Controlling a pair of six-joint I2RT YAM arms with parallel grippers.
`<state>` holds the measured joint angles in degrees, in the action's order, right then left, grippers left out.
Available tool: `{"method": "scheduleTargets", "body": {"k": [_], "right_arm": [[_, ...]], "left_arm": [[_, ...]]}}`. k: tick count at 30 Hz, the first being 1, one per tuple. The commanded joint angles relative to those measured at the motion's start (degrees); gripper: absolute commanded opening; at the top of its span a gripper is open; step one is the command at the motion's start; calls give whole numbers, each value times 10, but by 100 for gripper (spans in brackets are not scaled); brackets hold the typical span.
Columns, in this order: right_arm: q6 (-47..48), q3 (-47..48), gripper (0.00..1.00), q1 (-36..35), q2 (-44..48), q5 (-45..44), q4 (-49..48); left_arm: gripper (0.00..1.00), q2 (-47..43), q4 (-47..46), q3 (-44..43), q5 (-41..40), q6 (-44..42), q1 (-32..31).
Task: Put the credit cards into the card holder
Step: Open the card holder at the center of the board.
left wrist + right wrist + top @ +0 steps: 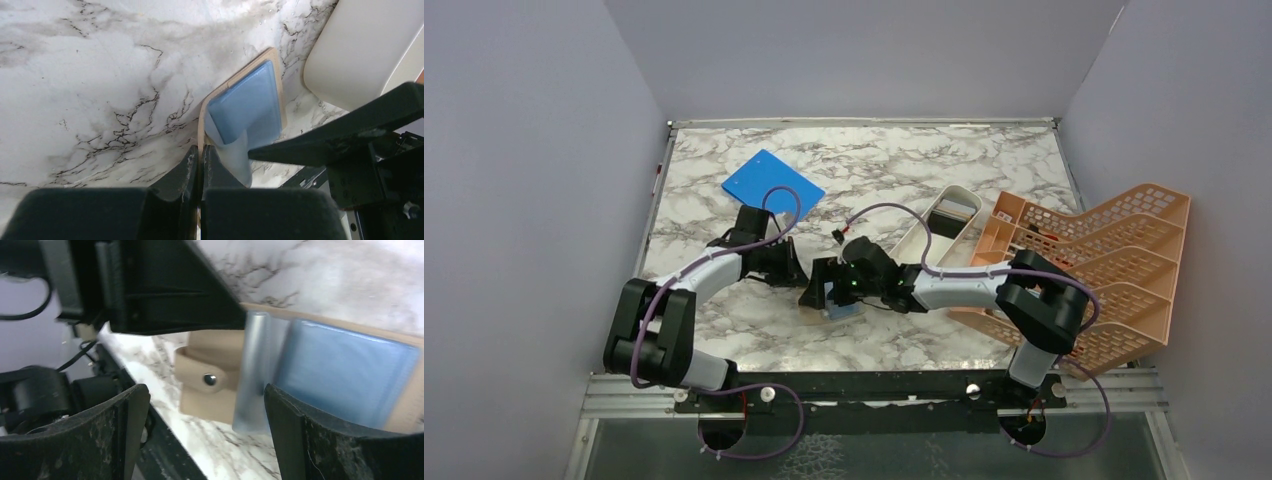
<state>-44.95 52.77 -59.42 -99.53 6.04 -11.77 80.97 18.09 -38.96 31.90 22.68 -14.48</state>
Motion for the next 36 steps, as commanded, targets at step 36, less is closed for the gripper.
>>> {"method": "scheduleTargets", "body": {"k": [36], "right_arm": [[-35,-31,85,-2,47,-47,63]], "left_arm": [[11,-2,33,-46,-9,-27,0]]}}
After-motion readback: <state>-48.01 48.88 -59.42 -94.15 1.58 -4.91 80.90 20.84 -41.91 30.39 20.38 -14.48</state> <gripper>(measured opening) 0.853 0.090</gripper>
